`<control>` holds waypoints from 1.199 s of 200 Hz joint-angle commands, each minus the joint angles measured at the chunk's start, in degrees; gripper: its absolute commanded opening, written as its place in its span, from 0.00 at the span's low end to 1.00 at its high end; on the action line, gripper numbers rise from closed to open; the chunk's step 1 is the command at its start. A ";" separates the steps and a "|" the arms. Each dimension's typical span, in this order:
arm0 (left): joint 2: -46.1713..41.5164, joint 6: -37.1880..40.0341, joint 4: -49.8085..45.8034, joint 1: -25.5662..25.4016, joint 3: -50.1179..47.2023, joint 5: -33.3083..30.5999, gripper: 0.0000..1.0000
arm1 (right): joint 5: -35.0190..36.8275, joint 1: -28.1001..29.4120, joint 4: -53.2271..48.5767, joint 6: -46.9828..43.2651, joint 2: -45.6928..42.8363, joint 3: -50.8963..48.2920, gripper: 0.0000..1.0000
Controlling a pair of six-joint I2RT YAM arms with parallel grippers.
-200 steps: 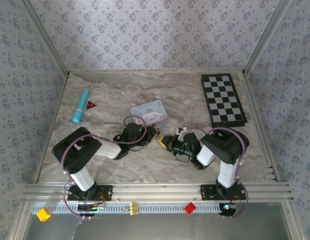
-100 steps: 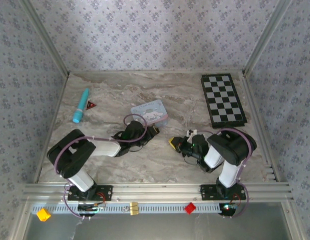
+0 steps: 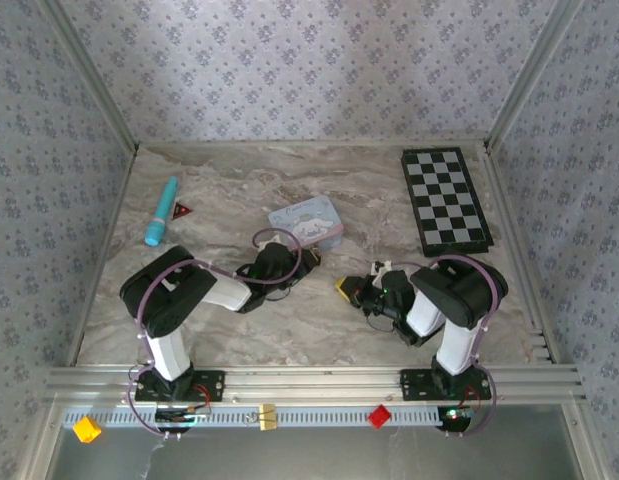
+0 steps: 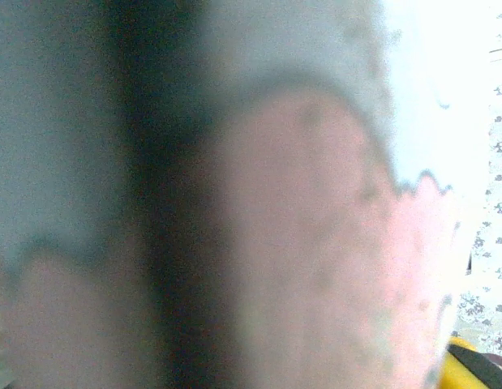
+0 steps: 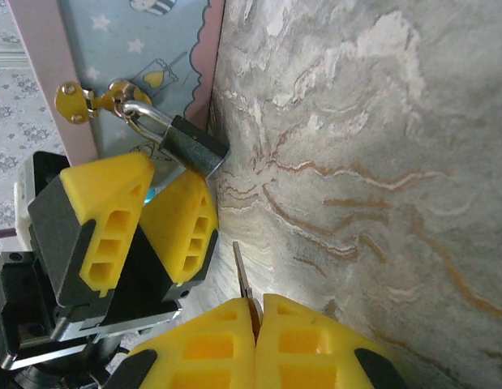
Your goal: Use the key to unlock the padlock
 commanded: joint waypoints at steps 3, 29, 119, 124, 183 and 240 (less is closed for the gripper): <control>4.57 3.13 -5.01 -0.24 1.83 -1.47 0.40 | -0.07 0.41 0.56 -1.45 -1.07 -0.75 0.00; 4.56 6.52 -10.92 -0.27 4.43 -2.37 0.42 | -0.24 0.41 0.68 -1.17 -1.10 -0.41 0.00; 0.60 25.48 -34.40 -5.39 14.42 -20.06 0.45 | -0.75 0.30 1.52 -0.99 -0.72 -0.62 0.00; 0.84 25.64 -34.39 -5.35 14.85 -20.01 0.45 | -0.68 0.24 1.52 -1.00 -0.83 -0.79 0.00; 1.94 29.11 -33.64 -5.98 19.14 -16.47 0.43 | -0.50 -0.53 -1.62 -2.25 -4.23 -2.35 0.00; -1.57 26.08 -36.65 -8.38 18.78 -17.59 0.48 | 0.29 -1.12 -8.64 -5.00 -10.61 -2.93 0.00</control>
